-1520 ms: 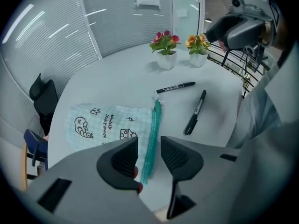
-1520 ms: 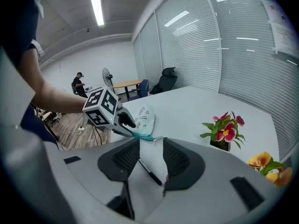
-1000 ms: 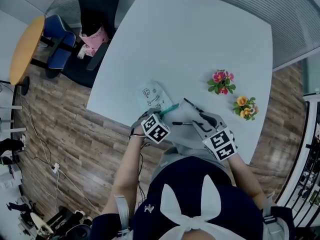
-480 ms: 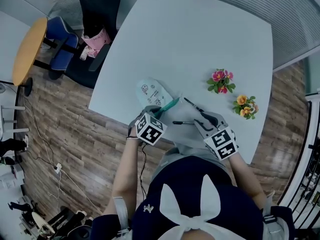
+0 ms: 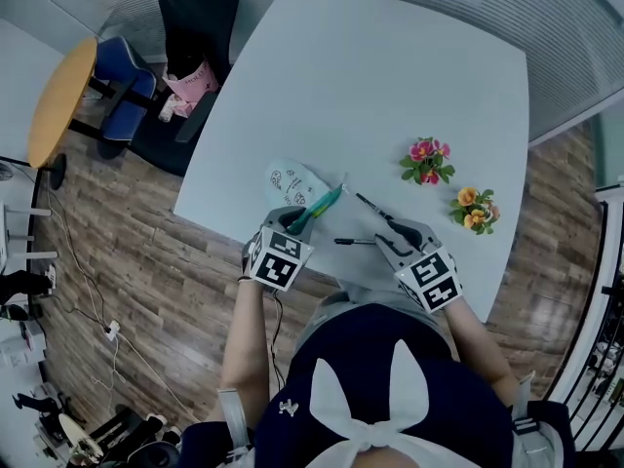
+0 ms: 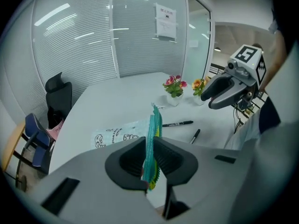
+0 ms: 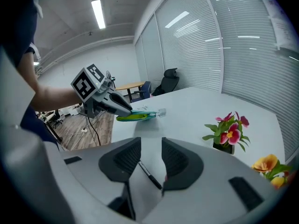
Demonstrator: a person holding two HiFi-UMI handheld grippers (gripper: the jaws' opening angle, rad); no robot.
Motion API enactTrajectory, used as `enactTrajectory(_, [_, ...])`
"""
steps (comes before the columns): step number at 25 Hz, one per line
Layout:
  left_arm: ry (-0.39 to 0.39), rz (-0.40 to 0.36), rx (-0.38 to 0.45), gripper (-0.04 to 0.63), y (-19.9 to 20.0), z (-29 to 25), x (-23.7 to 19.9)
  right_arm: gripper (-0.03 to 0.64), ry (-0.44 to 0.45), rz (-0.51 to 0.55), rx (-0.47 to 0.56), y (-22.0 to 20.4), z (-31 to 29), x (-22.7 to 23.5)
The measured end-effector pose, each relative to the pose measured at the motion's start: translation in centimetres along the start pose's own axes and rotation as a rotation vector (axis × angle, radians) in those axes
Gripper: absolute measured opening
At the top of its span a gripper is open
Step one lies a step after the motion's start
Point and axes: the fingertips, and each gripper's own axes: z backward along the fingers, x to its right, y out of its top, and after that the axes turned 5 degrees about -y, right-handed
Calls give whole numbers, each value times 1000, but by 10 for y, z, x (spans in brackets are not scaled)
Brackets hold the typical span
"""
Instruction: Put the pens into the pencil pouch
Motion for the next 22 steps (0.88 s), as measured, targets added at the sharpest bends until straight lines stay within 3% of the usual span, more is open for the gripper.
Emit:
enactTrajectory(11, [5,263,180,63,28,38,-6,140,18,26,-6,-4,4,1])
enactTrajectory(16, [-41,419,258,61,33,56,-7,141,52,24,-31,-13,1,2])
enactTrajectory(22, [-57,467,287,61,32,64,-4,146,88,47,-106,-41,-7,3])
